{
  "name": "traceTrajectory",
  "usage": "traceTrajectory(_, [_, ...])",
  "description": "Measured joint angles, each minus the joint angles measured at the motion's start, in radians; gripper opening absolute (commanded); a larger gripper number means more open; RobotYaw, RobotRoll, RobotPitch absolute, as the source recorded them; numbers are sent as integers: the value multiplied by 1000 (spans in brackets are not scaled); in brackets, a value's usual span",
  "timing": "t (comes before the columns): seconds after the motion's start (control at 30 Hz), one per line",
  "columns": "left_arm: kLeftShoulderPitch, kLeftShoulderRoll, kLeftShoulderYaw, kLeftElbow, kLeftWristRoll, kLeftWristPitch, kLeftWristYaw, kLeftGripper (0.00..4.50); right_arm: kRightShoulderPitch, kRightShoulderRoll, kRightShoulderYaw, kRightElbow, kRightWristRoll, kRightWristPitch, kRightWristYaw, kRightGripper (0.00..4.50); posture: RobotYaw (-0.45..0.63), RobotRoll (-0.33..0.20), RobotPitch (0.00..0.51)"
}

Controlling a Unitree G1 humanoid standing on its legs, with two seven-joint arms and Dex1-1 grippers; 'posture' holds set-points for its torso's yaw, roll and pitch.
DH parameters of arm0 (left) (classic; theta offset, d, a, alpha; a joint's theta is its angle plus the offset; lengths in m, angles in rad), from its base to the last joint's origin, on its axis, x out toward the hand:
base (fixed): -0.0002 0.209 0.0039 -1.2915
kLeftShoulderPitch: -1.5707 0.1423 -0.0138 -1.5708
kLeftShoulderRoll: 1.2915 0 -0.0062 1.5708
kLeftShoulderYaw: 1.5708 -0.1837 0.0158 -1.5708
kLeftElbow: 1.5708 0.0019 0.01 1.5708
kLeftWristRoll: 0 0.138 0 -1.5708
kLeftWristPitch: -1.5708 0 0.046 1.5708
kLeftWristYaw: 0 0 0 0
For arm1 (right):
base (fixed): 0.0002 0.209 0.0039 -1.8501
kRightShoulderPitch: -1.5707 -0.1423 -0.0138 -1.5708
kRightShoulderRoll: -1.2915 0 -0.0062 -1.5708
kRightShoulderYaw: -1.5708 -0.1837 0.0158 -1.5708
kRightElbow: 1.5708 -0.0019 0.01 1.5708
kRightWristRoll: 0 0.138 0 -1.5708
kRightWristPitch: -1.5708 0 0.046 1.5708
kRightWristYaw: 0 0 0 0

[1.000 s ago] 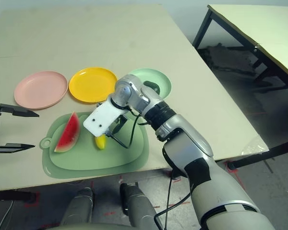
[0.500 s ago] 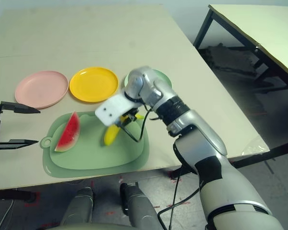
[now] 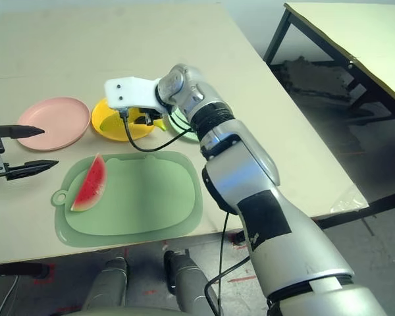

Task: Place the fruits into color-matched plates.

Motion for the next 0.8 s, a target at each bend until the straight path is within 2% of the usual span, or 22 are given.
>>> traceTrajectory(0.3, [17,0,12,-43,-6,27,12,4500,7,42,27,56,-98,-19,-151,1679,126,0,193])
traceTrajectory(0.8, [44,0,41,-82,-34,84,19,4500,31,68,108,80,-261,-141,-282,1679,133,0,202])
